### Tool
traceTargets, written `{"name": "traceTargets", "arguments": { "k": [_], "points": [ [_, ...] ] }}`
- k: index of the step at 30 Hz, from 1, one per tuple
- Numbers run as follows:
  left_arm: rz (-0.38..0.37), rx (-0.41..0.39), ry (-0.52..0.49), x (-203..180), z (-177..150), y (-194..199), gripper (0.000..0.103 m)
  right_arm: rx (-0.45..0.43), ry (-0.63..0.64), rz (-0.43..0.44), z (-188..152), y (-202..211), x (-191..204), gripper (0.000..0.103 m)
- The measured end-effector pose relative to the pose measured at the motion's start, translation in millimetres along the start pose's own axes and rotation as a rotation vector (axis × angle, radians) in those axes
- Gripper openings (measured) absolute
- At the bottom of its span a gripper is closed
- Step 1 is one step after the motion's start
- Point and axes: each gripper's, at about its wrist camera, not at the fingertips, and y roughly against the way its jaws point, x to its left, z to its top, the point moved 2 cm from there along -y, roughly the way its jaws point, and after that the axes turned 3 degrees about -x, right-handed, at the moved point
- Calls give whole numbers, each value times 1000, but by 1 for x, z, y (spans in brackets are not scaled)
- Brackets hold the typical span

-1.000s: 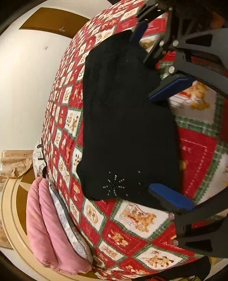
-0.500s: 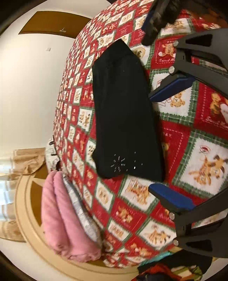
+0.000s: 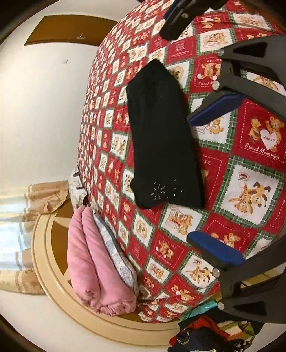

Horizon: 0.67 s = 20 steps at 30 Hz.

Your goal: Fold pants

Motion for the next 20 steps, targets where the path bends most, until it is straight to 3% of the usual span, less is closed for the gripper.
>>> {"name": "traceTargets", "arguments": {
  "k": [5,20],
  "points": [
    [-18,-3,14,2,-1,1,99,-37,21,-7,1,8,6,83],
    [-32,-9,-4,-6,0,5,99,-34,-17,-7,-1,6,-1,83]
  ]
}}
